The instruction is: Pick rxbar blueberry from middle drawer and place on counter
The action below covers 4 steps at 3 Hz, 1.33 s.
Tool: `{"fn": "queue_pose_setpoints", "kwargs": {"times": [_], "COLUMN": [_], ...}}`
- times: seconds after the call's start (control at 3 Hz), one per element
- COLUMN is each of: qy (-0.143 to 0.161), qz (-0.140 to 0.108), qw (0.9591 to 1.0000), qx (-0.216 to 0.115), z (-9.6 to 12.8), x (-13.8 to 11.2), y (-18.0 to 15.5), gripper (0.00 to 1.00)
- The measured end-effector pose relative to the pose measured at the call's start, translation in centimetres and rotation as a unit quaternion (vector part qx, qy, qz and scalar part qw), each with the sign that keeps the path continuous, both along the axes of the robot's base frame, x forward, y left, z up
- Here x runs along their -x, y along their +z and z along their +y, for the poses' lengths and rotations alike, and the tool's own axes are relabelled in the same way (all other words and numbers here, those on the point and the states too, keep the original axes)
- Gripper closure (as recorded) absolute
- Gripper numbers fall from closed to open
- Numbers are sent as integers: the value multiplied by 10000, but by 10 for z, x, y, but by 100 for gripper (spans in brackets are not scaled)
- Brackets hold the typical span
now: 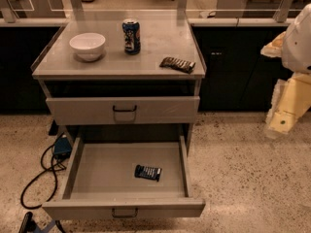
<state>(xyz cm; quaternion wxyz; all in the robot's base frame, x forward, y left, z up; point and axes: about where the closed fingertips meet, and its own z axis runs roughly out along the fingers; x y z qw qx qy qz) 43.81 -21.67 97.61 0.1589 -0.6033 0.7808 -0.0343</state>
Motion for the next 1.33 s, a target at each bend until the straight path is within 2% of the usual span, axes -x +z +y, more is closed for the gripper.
{"fn": "queue_pose_setpoints", "kwargs": {"times": [0.67, 1.0, 1.33], "qy": [92, 238, 224], "qz": [-8, 164, 527], "qw": [9999, 9966, 9835], "qx": [-124, -778, -1718], "z": [-4, -28, -51], "x": [2, 14, 36], "y": [-5, -62, -177], "gripper": [0, 0, 0]}}
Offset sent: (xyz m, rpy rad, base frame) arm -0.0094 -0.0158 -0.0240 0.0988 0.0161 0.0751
